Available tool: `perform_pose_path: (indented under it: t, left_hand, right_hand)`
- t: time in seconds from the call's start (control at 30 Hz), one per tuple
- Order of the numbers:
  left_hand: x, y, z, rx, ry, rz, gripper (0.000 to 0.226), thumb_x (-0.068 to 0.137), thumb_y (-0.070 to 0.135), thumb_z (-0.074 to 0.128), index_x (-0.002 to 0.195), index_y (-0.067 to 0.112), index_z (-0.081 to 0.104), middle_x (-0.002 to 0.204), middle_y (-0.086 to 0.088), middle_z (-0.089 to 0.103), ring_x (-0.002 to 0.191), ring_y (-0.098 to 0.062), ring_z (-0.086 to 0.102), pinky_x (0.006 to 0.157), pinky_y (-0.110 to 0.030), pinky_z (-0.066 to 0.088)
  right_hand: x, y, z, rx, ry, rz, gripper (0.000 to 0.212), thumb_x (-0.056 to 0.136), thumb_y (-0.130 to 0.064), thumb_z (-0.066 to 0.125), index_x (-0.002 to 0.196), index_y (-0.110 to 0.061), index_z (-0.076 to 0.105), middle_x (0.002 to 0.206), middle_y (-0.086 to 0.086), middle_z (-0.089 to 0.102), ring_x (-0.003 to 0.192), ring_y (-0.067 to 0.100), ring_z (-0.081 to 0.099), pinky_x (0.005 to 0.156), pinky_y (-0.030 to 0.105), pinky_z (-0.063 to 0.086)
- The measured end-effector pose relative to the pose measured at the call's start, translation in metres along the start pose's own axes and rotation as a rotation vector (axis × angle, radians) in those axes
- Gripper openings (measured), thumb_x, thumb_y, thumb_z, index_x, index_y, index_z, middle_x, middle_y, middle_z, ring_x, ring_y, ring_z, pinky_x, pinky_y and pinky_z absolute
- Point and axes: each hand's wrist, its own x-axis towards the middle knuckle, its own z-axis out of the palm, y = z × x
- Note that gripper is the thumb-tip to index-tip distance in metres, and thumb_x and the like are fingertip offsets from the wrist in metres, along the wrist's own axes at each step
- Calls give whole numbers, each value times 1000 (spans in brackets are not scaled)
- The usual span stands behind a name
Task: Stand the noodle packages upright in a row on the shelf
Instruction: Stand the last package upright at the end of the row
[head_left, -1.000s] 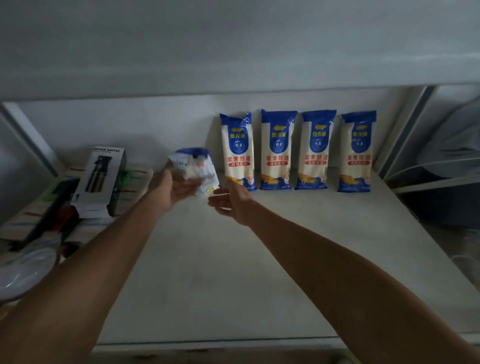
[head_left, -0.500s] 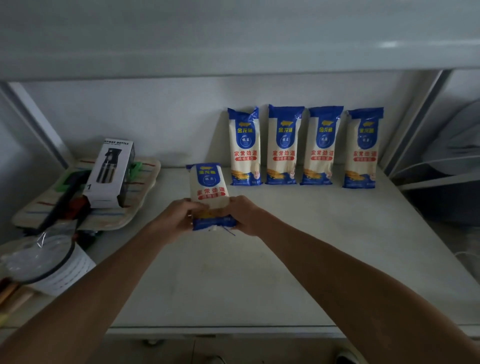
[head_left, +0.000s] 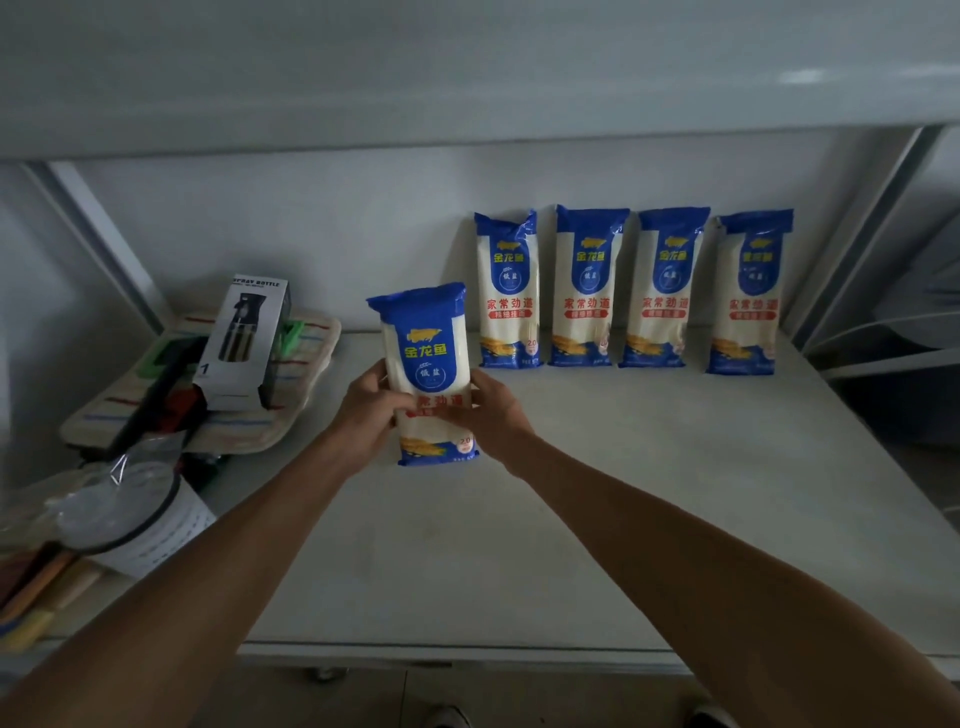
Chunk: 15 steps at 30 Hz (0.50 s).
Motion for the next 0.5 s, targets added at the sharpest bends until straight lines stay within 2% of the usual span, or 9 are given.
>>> perform_pose_path:
  t: [0.13, 0.2, 0.3, 0.37, 0.5]
  left_hand:
    - [-7, -8, -1, 178, -29, 4, 52, 70, 3, 75, 118, 19, 65, 113, -3, 75, 108, -25, 70, 95, -50, 55]
    - [-13, -18, -4, 326, -42, -15, 54, 74, 4, 78, 124, 17, 63, 117, -2, 74, 110, -22, 69, 97, -50, 55]
    - [-21, -37, -5, 556, -8, 35, 52, 74, 16, 81, 123, 15, 64, 115, -2, 73, 105, -20, 70, 96, -45, 57]
    - [-19, -48, -4, 624, 76, 110, 44, 80, 11, 78, 123, 12, 65, 114, -3, 73, 103, -21, 71, 94, -41, 58]
    - [-1, -59, -3, 633, 179, 203, 32, 83, 1, 70, 113, 12, 70, 109, -3, 75, 99, -19, 72, 87, -35, 59]
  right_hand:
    - [-3, 2, -4, -230, 1, -35, 56, 77, -23, 80, 127, -19, 56, 121, -1, 69, 110, 15, 66, 75, 16, 51]
    - [-7, 6, -6, -349, -14, 1, 51, 78, -29, 80, 123, -18, 59, 120, 0, 68, 111, 17, 66, 79, 19, 51]
    - [-15, 18, -3, -453, -7, 72, 50, 80, -36, 77, 120, -14, 58, 122, 3, 65, 111, 21, 64, 80, 24, 51]
    - [-14, 30, 5, -427, 82, 56, 43, 84, -32, 73, 118, -11, 58, 119, 9, 66, 105, 26, 66, 76, 29, 54]
    - [1, 46, 25, -359, 233, 20, 24, 91, -24, 59, 112, -13, 58, 99, 11, 70, 78, 28, 71, 61, 36, 61]
